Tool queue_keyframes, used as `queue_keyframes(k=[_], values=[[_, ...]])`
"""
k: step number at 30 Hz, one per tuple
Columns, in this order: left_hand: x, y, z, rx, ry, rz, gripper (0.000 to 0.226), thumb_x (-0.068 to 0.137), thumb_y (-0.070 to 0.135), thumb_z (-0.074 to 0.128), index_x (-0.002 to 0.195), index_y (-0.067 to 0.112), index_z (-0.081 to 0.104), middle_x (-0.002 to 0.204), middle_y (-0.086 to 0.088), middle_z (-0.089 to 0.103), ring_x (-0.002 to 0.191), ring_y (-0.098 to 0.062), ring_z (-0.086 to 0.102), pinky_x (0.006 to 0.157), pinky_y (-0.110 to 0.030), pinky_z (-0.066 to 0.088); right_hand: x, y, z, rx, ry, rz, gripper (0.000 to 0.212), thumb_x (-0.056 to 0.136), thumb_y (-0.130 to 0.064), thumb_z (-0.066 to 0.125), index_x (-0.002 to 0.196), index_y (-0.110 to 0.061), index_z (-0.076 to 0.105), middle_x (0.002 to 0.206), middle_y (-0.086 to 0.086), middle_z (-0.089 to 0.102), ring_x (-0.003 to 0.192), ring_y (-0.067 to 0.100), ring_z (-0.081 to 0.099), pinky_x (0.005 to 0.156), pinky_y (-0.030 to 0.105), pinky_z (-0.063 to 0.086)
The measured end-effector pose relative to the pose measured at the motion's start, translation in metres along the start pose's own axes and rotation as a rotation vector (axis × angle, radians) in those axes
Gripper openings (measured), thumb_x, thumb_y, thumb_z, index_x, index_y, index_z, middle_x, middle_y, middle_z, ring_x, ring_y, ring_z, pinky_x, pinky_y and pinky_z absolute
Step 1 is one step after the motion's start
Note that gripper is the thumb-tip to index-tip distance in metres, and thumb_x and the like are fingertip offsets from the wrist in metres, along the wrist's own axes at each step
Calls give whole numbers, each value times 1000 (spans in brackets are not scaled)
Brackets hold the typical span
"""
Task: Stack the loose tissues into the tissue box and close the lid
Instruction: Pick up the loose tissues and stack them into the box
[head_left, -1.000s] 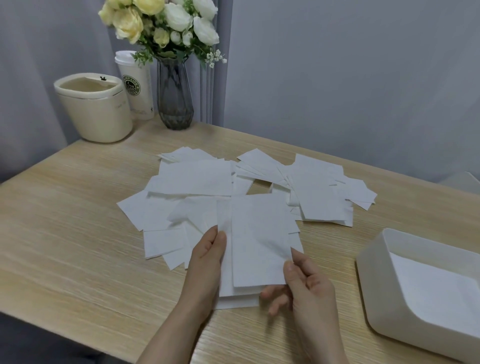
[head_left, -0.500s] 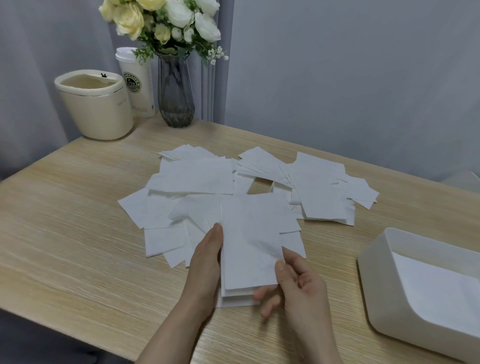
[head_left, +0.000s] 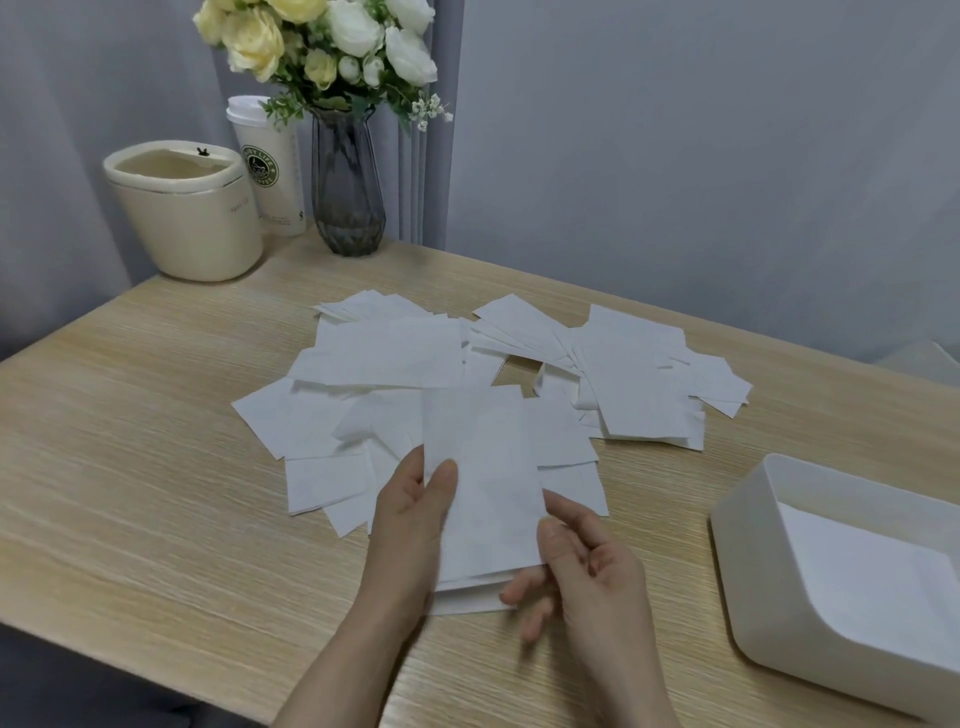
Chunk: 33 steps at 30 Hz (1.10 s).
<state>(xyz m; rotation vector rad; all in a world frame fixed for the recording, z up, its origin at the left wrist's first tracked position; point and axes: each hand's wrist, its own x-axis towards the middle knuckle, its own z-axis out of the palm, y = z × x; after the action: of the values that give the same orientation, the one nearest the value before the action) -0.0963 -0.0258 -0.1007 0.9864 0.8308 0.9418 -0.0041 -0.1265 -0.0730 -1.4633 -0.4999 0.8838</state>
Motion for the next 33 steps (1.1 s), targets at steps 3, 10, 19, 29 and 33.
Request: queue_keyframes(k=[3,10,19,29,33], values=[[3,-1,-6,11,138,47,20,101,13,49,111,15,66,101,-1,75,90,-14,71,73,-27,53,12,-6,-11,-106,107,-75,19,94,-5,56,105,-17,66,80,12,70,42,12,50,35,22,37],[5,1,-10,6,227,12,18,102,14,48,104,13,66,90,6,73,82,-11,67,70,-28,48,44,-9,-35,-377,93,-34,29,91,-5,60,117,-18,59,89,-2,64,50,7,53,46,16,41],[4,3,-9,27,220,-3,20,101,13,48,97,17,67,84,8,73,77,-7,67,70,-29,49,52,-2,-19,-535,-20,31,27,81,-23,73,104,-24,60,65,-6,56,60,8,53,67,26,41],[1,5,-8,-14,168,15,22,102,12,46,107,17,67,95,6,75,85,-8,69,74,-29,50,42,-1,-26,-524,164,-146,12,91,-18,62,79,-16,63,43,-9,44,43,6,38,53,26,31],[1,5,-5,-37,99,-35,26,103,16,44,116,19,66,109,2,74,102,-15,68,89,-35,51,39,-11,-41,-359,351,-214,11,95,-17,58,86,-14,62,52,-2,54,48,11,44,54,25,36]])
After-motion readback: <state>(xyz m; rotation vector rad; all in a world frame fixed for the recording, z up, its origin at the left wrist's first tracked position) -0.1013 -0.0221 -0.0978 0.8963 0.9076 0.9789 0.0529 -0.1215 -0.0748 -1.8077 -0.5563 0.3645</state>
